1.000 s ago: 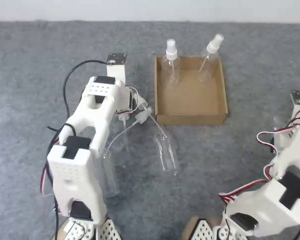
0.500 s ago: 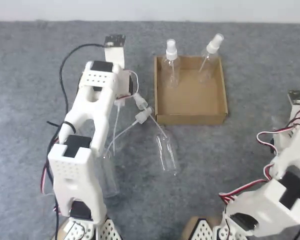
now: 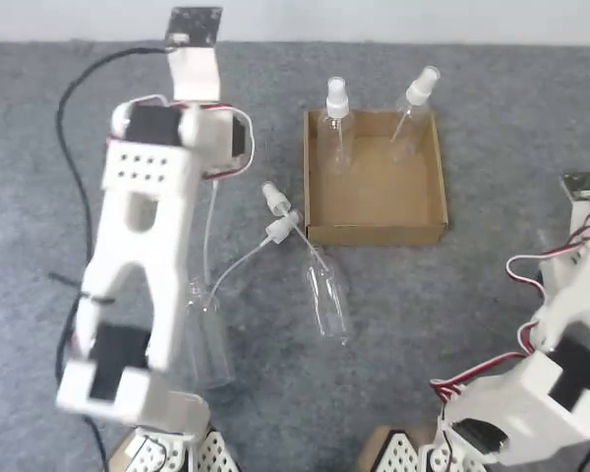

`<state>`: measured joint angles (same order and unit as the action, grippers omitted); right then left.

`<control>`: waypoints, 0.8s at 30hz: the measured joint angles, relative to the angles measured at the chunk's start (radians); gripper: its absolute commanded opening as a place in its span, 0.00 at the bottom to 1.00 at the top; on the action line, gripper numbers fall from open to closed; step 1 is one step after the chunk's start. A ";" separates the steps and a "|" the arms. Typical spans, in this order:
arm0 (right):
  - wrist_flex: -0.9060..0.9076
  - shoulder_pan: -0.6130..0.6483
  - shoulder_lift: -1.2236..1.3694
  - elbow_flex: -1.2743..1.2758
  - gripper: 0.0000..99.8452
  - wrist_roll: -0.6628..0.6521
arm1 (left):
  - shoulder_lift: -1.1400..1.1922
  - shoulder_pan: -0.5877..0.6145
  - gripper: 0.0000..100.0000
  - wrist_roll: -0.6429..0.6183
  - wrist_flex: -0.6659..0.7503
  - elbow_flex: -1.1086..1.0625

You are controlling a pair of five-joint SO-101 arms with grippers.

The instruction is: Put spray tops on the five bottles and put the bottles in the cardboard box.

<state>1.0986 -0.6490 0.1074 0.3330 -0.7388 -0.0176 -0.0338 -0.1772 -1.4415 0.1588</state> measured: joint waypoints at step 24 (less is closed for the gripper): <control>0.331 0.198 0.414 -0.508 0.29 0.006 | -0.690 0.106 0.02 0.106 0.279 -0.812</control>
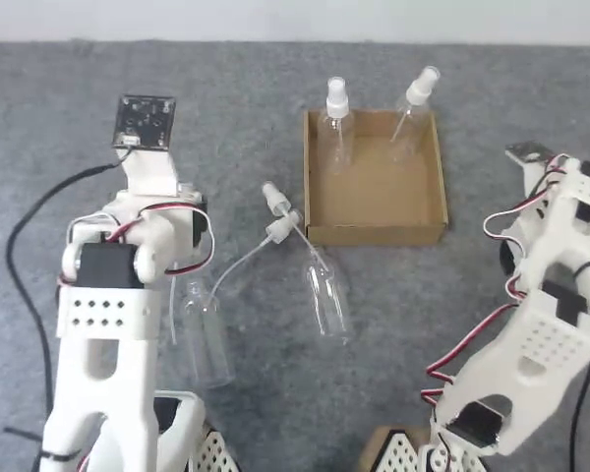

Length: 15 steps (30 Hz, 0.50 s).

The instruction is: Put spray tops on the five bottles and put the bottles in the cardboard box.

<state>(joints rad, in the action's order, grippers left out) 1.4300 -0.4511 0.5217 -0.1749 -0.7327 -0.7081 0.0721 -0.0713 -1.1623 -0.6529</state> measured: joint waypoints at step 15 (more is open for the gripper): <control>-0.025 -0.051 0.005 -0.037 0.29 0.382 | 0.000 -0.002 0.02 0.000 0.009 -0.012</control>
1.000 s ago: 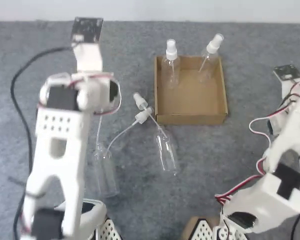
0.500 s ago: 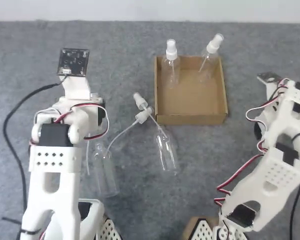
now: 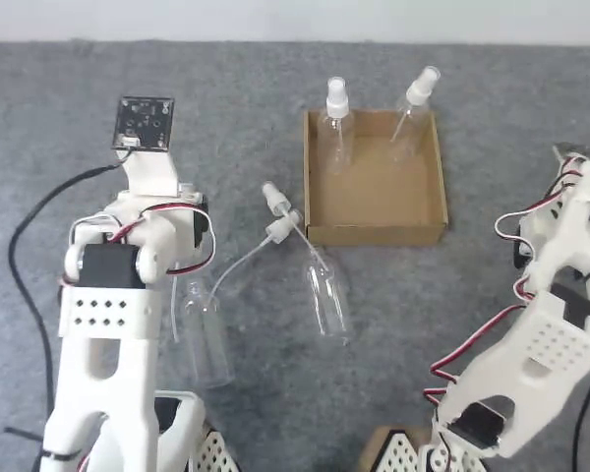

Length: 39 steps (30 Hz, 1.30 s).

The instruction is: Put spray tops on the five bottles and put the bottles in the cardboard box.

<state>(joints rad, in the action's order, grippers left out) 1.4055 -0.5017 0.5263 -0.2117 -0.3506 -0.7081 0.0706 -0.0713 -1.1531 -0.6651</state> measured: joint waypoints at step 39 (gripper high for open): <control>-0.262 0.675 -1.040 0.569 0.01 0.025 | -0.026 0.006 0.01 0.005 -0.144 0.293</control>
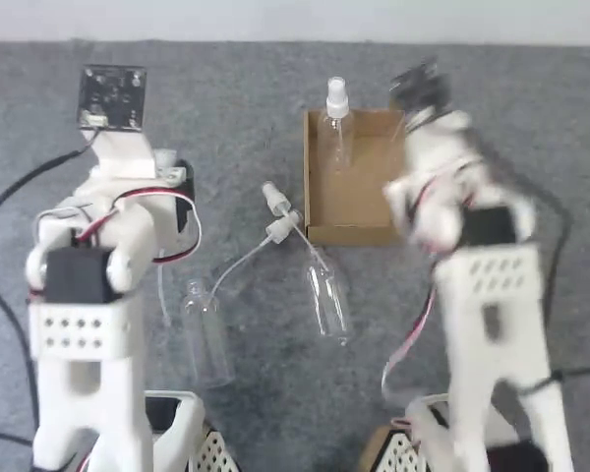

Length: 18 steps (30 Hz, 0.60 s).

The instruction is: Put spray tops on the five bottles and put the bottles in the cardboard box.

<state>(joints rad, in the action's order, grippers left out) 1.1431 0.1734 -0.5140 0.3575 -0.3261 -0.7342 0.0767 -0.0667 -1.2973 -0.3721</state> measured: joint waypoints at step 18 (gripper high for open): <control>-0.379 0.575 -0.213 0.474 0.01 0.153 | -0.330 0.002 0.01 -0.184 0.213 0.021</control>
<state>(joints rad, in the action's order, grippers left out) 0.7641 0.7488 -0.7273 0.8316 -0.1726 -1.0641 0.0783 -0.2509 -1.0840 -0.3506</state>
